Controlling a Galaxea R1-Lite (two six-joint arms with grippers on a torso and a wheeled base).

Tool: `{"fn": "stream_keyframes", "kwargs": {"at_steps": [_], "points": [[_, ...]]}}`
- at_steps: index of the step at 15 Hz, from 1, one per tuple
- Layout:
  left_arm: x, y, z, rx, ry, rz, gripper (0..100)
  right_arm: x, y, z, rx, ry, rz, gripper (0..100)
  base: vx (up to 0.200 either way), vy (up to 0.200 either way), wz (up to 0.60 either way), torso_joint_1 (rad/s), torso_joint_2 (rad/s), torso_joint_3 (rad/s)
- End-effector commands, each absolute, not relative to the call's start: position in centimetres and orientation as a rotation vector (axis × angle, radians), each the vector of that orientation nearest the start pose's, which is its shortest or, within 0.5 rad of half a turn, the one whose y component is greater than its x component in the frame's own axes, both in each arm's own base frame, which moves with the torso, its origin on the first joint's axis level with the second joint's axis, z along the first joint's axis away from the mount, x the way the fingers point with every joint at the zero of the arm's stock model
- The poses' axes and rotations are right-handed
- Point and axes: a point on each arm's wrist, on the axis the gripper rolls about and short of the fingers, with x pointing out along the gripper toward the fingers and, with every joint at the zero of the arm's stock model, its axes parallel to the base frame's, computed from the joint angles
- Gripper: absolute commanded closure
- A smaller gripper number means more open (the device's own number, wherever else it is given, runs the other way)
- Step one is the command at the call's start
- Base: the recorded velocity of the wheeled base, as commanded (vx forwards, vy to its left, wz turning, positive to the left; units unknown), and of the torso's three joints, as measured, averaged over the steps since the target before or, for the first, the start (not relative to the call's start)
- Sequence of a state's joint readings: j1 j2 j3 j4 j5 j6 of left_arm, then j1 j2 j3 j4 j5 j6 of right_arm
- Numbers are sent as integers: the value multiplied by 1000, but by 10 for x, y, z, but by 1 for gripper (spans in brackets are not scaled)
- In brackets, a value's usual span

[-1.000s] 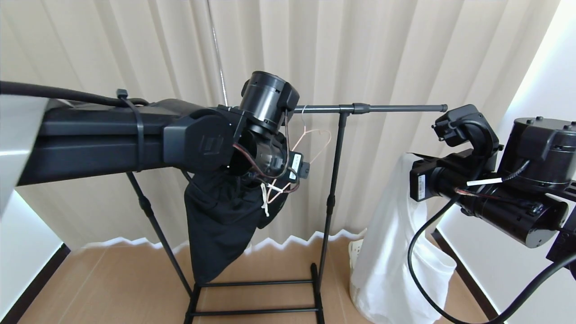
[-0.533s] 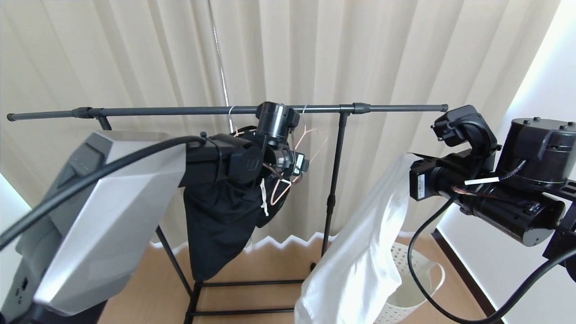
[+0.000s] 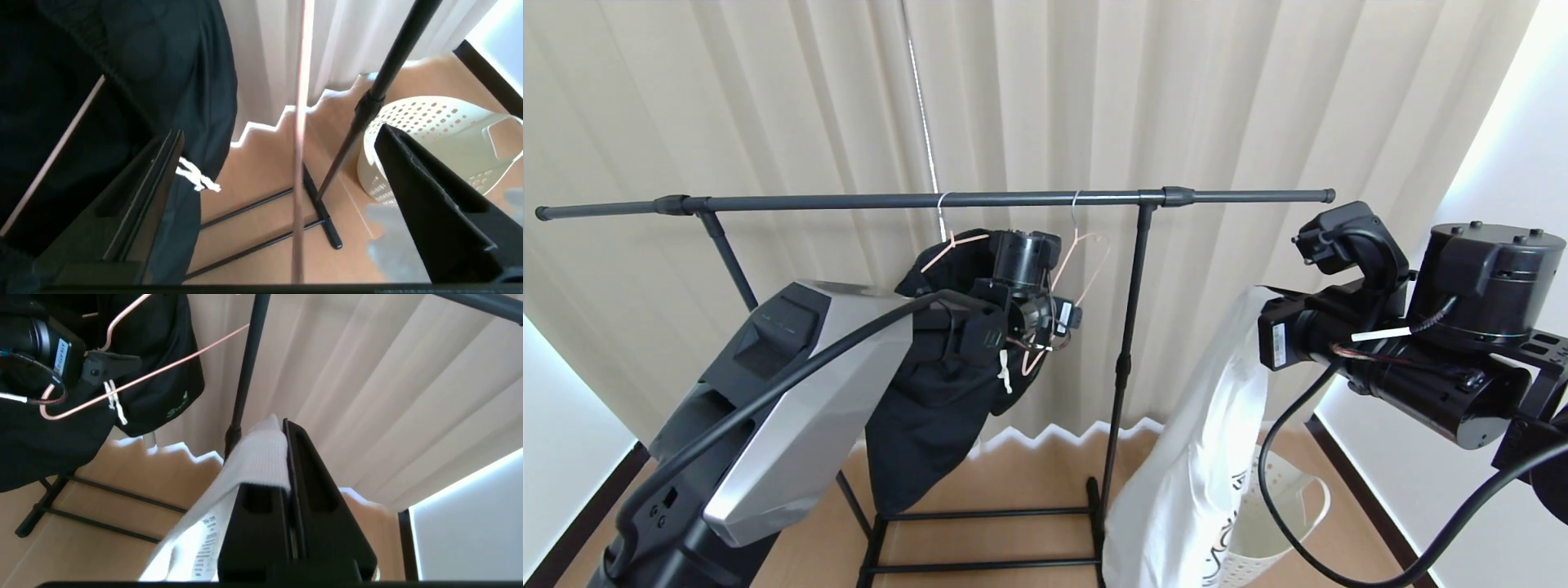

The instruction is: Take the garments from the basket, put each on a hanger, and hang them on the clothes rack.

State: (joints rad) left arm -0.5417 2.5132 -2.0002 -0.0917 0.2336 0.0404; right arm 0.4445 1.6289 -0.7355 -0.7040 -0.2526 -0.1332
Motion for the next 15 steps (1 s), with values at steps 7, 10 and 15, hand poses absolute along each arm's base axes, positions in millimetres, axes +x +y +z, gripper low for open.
{"fn": "stream_keyframes", "kwargs": {"at_steps": [7,10,15], "points": [[457,-264,107,194,382,-307,100,264,121,183,-208,193,206,100,0,0,0,0,0,0],[458,-264,107,196,382,-307,100,264,121,182,-210,197,208,100,0,0,0,0,0,0],[458,-263,105,198,384,-300,100,266,122,179,-213,206,208,100,0,0,0,0,0,0]]}}
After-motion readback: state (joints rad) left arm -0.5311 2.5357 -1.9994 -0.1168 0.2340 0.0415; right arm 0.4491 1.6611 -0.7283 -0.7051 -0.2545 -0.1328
